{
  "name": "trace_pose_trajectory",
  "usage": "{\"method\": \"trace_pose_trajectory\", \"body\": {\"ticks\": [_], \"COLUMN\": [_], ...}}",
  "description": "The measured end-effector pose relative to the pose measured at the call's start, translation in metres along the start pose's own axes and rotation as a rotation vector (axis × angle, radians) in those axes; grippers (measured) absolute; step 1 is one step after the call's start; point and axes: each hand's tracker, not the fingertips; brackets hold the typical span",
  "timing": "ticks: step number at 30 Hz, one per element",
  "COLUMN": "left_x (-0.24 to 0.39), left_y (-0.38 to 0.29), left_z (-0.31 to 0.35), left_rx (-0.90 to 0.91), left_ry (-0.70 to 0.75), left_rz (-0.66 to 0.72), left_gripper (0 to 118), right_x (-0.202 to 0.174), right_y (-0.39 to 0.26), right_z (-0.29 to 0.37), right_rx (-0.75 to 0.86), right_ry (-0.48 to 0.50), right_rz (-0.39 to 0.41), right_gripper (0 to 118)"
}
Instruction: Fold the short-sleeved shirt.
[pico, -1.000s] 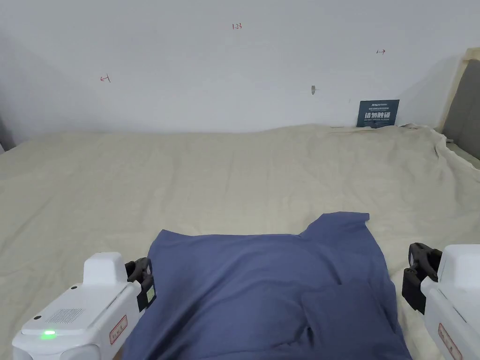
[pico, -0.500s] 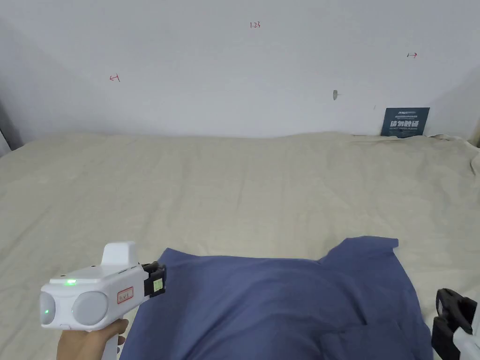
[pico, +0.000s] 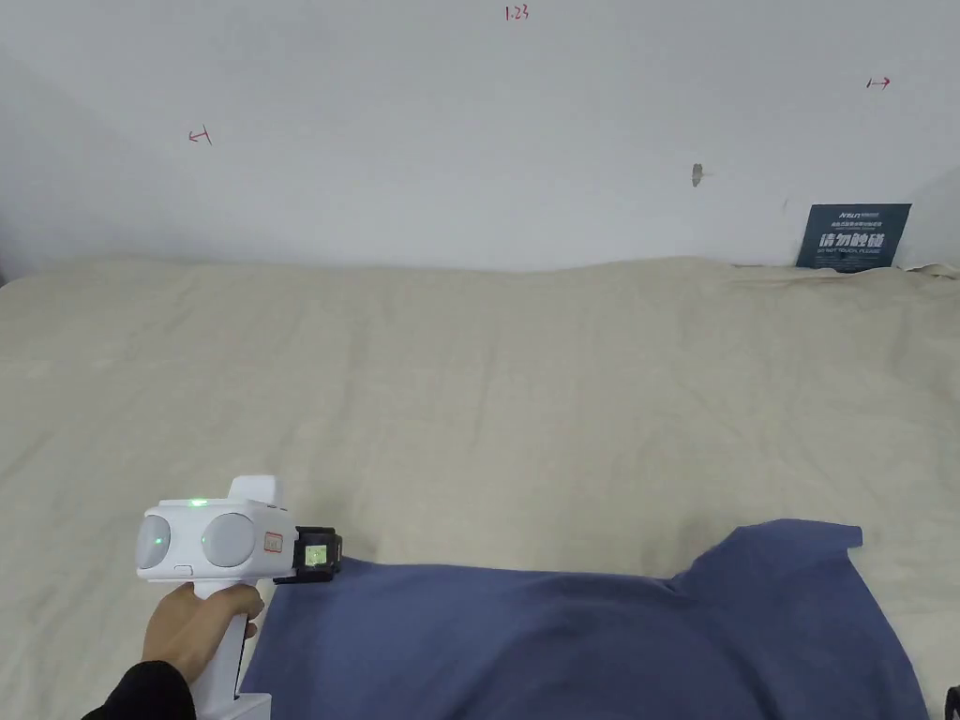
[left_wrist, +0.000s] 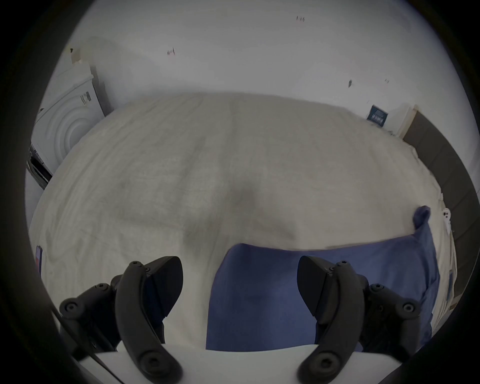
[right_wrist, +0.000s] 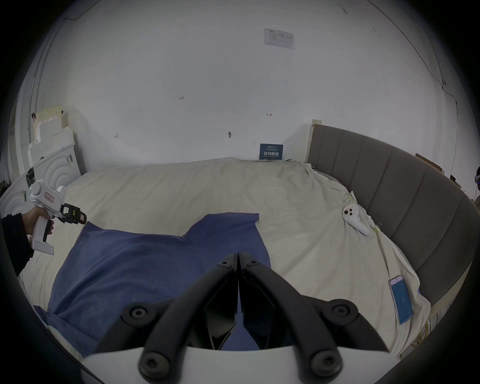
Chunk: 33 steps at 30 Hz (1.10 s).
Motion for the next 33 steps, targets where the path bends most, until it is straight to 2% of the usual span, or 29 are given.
{"method": "trace_pose_trajectory", "body": {"ticks": [2,4,5,7,9,10,12,13,14,20,21,22,23,24,25,28,31,33], "left_x": [0.003,0.006,0.008,0.012,0.017,0.020,0.024,0.026,0.029,0.026,0.026,0.026,0.025,0.025,0.025,0.023,0.021,0.020], "left_y": [0.001,0.000,-0.001,-0.003,-0.005,-0.006,-0.006,-0.007,-0.008,-0.008,-0.008,-0.009,-0.009,-0.009,-0.010,-0.009,-0.009,-0.008], "left_z": [-0.019,-0.031,-0.036,-0.038,-0.034,-0.031,-0.026,-0.024,-0.021,0.020,0.028,0.035,0.042,0.049,0.055,0.070,0.080,0.083], "left_rx": [-0.051,-0.080,-0.087,-0.103,-0.078,-0.059,-0.048,-0.046,-0.035,0.068,0.075,0.087,0.102,0.114,0.122,0.142,0.162,0.163], "left_ry": [0.020,0.031,0.031,0.002,0.006,-0.012,-0.041,-0.051,-0.020,-0.126,-0.139,-0.145,-0.154,-0.160,-0.166,-0.193,-0.210,-0.219], "left_rz": [-0.004,-0.016,-0.027,-0.044,-0.061,-0.087,-0.114,-0.122,-0.145,-0.132,-0.135,-0.138,-0.146,-0.153,-0.154,-0.141,-0.124,-0.115], "left_gripper": [92,82,71,58,28,20,16,5,2,1,1,1,1,1,1,1,1,1], "right_x": [0.001,0.002,0.003,0.006,0.009,0.010,0.014,0.016,0.019,0.042,0.047,0.050,0.053,0.056,0.059,0.066,0.062,0.057], "right_y": [-0.002,-0.003,-0.004,-0.004,-0.002,-0.001,0.004,0.007,0.011,0.042,0.044,0.045,0.047,0.046,0.046,0.041,0.035,0.030], "right_z": [-0.007,-0.013,-0.016,-0.021,-0.024,-0.027,-0.036,-0.041,-0.050,-0.131,-0.148,-0.162,-0.177,-0.191,-0.203,-0.234,-0.254,-0.263], "right_rx": [-0.011,-0.021,-0.024,-0.035,-0.045,-0.050,-0.060,-0.063,-0.066,-0.171,-0.200,-0.226,-0.256,-0.280,-0.306,-0.357,-0.403,-0.422], "right_ry": [-0.003,-0.006,-0.007,-0.008,-0.005,-0.003,0.006,0.009,0.016,0.023,0.036,0.033,0.057,0.059,0.063,0.092,0.050,0.054], "right_rz": [-0.002,0.001,0.003,0.005,0.006,0.006,0.007,0.007,0.005,0.016,-0.004,0.009,0.001,-0.011,-0.023,-0.081,-0.006,0.012], "right_gripper": [0,0,0,0,0,0,0,0,0,2,11,29,54,68,75,79,79,78]}}
